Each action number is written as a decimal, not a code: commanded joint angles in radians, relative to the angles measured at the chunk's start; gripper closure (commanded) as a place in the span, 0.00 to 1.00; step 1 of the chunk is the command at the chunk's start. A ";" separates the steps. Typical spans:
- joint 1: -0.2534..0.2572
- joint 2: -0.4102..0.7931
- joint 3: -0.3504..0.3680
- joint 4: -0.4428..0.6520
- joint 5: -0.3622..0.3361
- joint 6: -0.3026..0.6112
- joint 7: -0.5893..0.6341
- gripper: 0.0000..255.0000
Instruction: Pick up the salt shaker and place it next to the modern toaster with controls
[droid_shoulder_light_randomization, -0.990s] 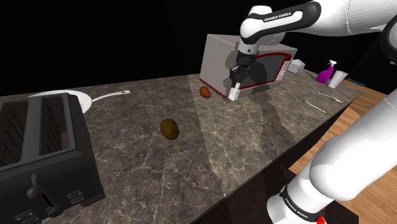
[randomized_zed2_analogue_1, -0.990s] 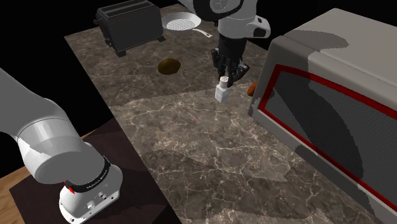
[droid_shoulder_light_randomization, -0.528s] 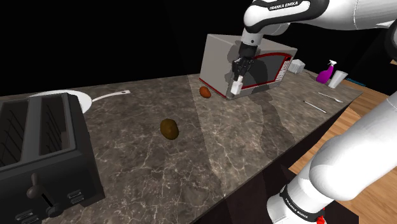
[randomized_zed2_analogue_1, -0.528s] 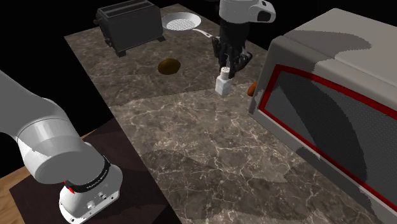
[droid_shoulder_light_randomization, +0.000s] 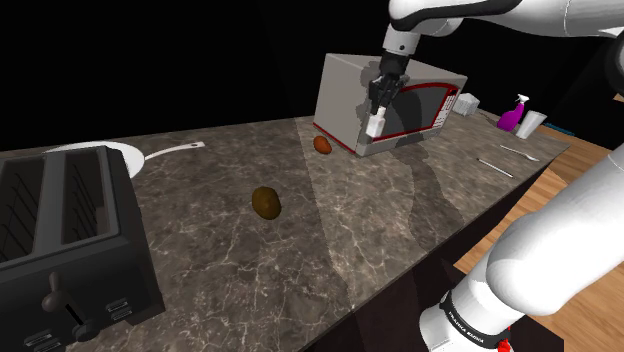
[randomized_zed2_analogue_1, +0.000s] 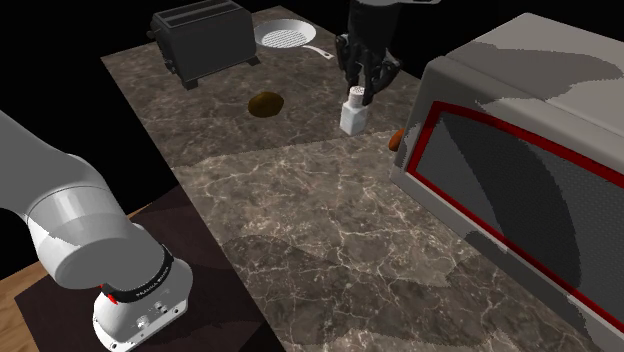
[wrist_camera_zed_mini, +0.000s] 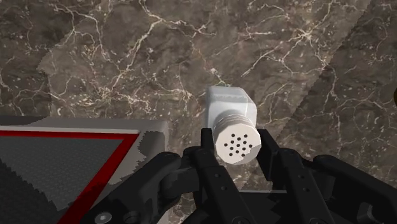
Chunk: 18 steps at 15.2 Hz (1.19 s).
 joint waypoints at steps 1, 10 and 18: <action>0.000 -0.002 0.000 0.024 0.000 -0.027 -0.001 1.00; 0.001 0.015 0.000 0.165 0.004 -0.150 -0.005 1.00; 0.022 0.006 0.028 0.224 0.006 -0.220 0.043 1.00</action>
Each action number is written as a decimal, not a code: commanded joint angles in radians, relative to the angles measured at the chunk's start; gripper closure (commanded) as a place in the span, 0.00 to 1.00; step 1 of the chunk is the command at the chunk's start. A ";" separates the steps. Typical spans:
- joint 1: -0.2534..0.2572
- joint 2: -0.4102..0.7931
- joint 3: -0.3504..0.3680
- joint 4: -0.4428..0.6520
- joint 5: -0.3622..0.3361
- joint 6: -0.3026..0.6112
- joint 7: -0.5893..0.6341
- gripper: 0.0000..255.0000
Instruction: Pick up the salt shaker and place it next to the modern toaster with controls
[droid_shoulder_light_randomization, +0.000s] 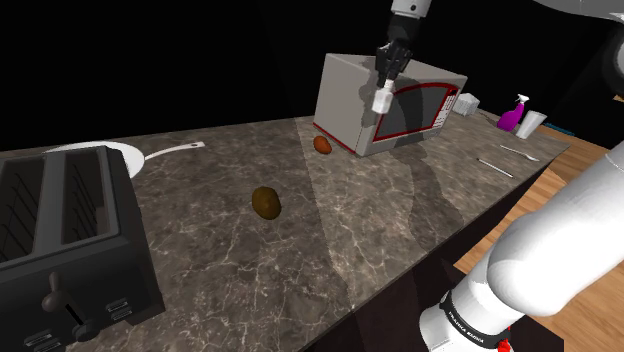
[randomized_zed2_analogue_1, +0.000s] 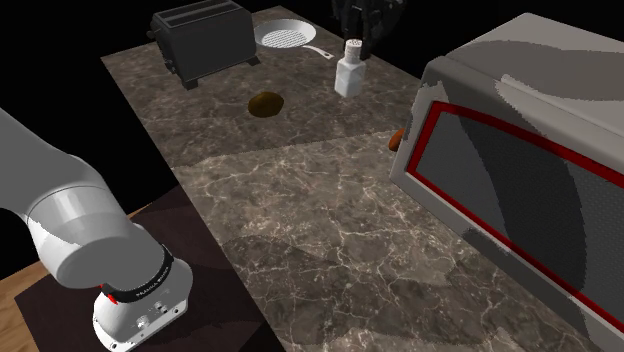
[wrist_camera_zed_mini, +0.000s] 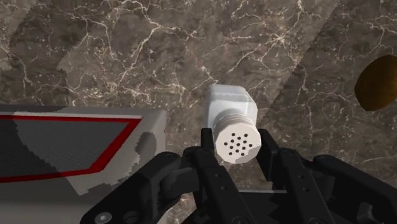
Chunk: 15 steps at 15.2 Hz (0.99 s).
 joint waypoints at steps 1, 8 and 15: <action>0.018 -0.018 0.024 -0.019 0.000 0.001 0.043 1.00; 0.088 -0.075 0.130 -0.083 0.011 0.007 0.219 1.00; 0.157 -0.078 0.234 -0.089 0.034 0.009 0.392 1.00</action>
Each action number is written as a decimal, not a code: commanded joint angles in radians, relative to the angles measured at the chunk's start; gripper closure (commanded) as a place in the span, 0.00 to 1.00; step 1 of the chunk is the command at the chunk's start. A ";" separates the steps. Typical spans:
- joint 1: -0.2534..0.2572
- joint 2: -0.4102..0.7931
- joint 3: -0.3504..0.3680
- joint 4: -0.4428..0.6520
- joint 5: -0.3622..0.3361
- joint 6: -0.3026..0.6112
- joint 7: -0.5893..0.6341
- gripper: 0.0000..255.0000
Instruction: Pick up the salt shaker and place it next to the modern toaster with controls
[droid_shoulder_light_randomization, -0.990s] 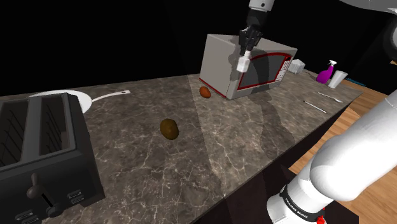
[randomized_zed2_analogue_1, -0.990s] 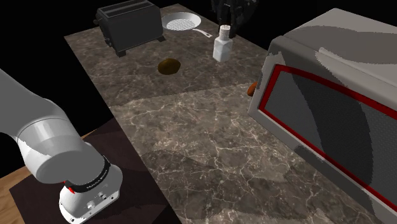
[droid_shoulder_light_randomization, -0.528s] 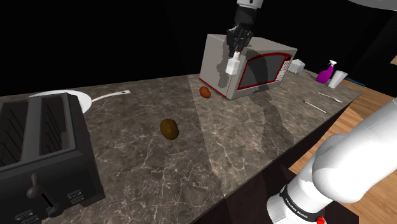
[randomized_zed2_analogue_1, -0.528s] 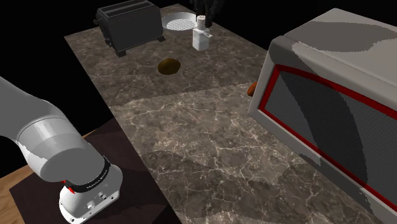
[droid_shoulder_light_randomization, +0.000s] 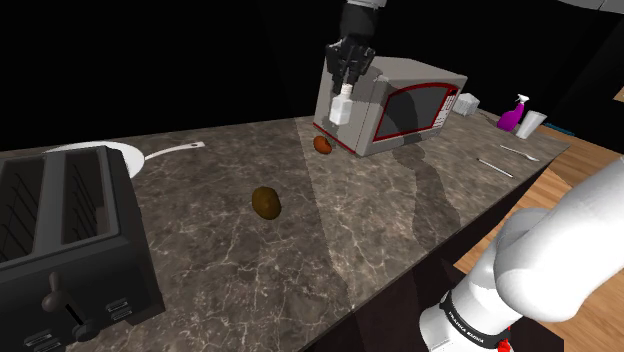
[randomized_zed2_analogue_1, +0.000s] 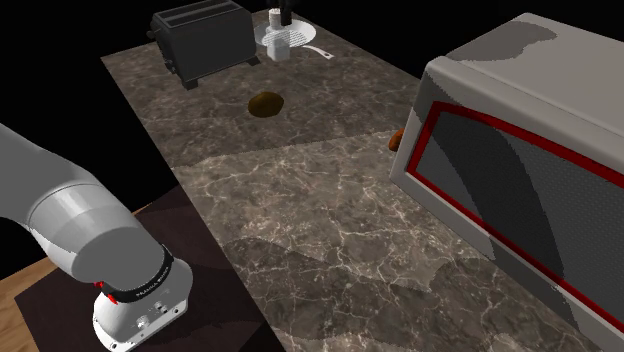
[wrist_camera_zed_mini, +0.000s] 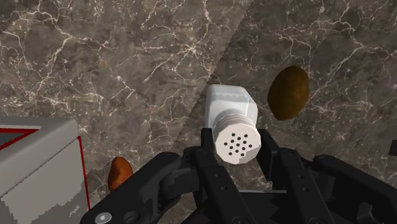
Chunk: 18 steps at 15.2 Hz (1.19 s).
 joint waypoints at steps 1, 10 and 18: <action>0.018 0.000 0.028 0.002 0.006 -0.001 0.048 1.00; 0.108 0.081 0.158 0.090 0.024 -0.005 0.268 1.00; 0.199 0.228 0.265 0.260 0.003 -0.028 0.466 1.00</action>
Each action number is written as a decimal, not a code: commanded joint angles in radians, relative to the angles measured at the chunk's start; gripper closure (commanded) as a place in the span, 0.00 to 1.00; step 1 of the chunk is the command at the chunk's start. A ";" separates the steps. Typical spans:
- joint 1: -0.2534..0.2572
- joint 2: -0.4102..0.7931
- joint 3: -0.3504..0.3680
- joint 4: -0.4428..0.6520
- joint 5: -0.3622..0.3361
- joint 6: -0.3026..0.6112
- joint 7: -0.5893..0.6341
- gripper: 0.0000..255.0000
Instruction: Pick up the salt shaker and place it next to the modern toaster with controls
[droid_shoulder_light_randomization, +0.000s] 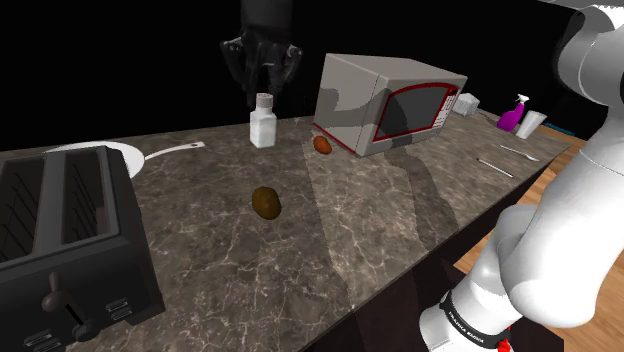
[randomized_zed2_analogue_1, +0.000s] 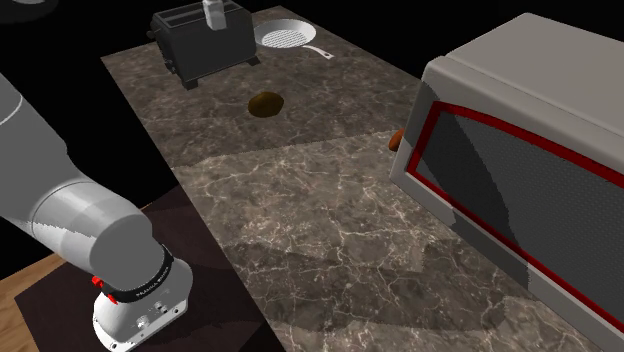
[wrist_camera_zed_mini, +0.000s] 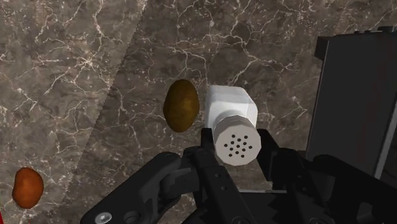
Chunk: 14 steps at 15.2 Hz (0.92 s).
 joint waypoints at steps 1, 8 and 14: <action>0.028 0.042 0.027 0.058 -0.010 -0.017 0.056 1.00; 0.144 0.254 0.098 0.330 -0.079 -0.086 0.224 1.00; 0.249 0.424 0.117 0.548 -0.140 -0.141 0.313 1.00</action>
